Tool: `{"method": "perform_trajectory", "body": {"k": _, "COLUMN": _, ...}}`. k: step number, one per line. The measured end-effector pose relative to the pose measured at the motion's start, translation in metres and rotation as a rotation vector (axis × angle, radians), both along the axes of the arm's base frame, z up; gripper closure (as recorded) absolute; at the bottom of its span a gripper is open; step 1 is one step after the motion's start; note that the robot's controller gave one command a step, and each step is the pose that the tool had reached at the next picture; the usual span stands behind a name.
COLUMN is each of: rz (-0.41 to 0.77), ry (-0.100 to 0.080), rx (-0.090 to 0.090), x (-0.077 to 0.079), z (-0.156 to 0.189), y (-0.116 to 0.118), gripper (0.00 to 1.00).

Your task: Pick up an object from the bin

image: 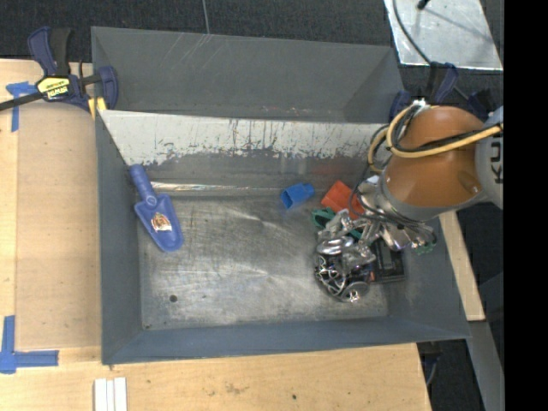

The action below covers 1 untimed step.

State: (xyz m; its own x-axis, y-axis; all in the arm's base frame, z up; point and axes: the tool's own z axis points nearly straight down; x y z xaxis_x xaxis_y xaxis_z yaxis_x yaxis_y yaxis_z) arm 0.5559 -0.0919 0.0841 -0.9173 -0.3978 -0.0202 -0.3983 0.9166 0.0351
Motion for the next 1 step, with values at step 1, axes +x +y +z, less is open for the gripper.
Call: {"method": "perform_trajectory", "body": {"k": 1, "rz": 0.000, "ry": 0.000, "rx": 0.000, "x": 0.0000, "z": 0.0000, "y": 0.0000, "gripper": 1.00}}
